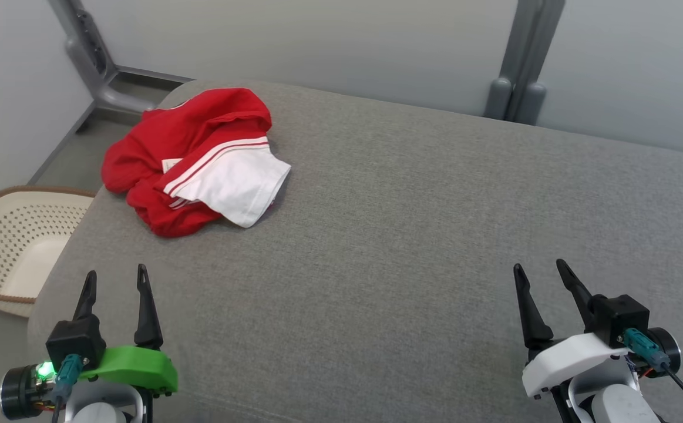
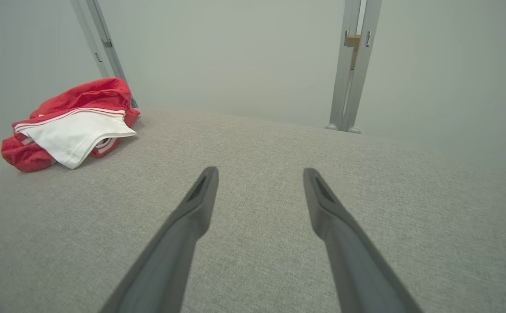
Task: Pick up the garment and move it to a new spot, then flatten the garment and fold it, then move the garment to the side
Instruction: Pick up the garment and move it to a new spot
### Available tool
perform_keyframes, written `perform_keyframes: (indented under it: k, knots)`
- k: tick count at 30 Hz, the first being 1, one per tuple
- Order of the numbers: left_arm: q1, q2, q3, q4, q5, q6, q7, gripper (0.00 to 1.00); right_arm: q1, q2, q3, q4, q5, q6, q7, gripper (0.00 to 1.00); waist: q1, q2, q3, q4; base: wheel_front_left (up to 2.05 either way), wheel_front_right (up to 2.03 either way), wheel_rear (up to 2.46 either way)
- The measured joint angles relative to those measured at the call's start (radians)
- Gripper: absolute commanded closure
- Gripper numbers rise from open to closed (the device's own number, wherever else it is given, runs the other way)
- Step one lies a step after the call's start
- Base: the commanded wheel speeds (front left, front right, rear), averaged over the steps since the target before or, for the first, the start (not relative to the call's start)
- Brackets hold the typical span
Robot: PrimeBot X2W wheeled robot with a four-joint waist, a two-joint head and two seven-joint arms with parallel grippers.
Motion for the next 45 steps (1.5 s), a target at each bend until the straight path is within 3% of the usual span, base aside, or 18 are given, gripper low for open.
perform_keyframes:
  k: [10, 17, 26, 36, 45]
  knots:
    - [0.024, 0.019, 0.018, -0.033, -0.015, 0.017, 0.009, 0.00, 0.003, 0.006, 0.011, 0.009, 0.000, 0.000, -0.003, 0.00, 0.0000, 0.0000, -0.007, 0.108, 0.00, 0.00, 0.00]
    - [0.033, 0.020, 0.021, -0.044, -0.024, 0.025, 0.009, 0.00, 0.001, 0.006, 0.019, 0.008, 0.000, 0.000, -0.003, 0.00, 0.0000, 0.0000, 0.003, 0.131, 0.00, 0.00, 0.00]
    - [-0.040, 0.039, 0.022, -0.048, -0.045, 0.015, 0.015, 0.00, -0.020, -0.025, 0.025, -0.017, 0.000, 0.000, 0.009, 0.00, 0.0000, 0.0000, 0.042, 0.095, 0.00, 0.00, 0.00]
    - [-0.350, 0.092, 0.046, -0.011, -0.071, -0.004, 0.040, 0.00, -0.096, -0.111, 0.017, -0.125, 0.000, 0.000, 0.031, 0.00, 0.0000, 0.0000, 0.150, 0.022, 0.00, 0.00, 0.00]
    - [-0.611, 0.189, 0.096, 0.059, -0.101, -0.010, 0.083, 0.00, -0.138, -0.189, 0.003, -0.232, 0.010, 0.000, 0.041, 0.00, 0.0000, 0.0000, 0.281, -0.085, 0.00, 0.00, 0.00]
